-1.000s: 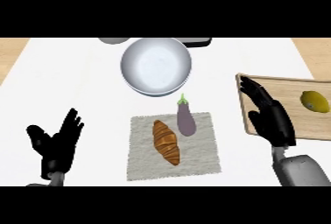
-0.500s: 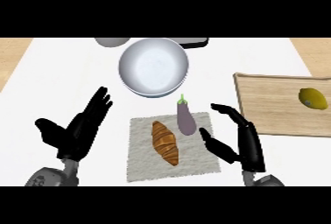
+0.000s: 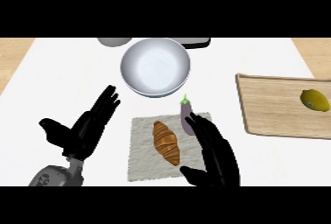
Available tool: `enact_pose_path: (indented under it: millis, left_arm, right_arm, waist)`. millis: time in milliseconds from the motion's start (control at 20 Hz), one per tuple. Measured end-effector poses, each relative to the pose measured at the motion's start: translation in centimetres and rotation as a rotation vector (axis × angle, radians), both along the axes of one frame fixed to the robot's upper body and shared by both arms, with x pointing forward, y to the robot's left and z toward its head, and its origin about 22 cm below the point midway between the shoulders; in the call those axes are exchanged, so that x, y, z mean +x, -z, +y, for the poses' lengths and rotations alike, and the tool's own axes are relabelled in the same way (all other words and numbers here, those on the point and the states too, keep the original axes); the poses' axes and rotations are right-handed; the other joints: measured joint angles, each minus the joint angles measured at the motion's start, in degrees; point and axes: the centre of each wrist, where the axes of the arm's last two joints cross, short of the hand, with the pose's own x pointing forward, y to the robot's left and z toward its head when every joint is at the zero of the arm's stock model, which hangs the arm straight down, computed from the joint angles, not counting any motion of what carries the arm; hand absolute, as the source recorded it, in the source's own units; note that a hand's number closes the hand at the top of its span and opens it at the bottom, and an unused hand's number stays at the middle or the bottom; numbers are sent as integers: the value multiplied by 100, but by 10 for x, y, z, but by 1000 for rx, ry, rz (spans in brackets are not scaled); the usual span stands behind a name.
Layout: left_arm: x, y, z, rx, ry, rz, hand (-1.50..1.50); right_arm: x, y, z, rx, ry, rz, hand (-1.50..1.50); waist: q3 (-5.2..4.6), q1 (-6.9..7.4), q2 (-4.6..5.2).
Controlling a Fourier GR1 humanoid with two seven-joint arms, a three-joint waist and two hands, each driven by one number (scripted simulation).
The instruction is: Pick the croissant from the placemat and place it in the bowl
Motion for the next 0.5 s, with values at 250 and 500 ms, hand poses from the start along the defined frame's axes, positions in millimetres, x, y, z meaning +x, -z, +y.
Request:
enact_pose_path:
  millis: [250,500]
  left_arm:
    - [3,-3,2,0,11,-7,0]
    - [2,2,-8,-1,34,-9,0]
  right_arm:
    - [4,-31,31,-176,95,130,-150]
    - [2,-64,70,-292,154,289,-150]
  waist:
    - [2,34,7]
    - [19,137,45]
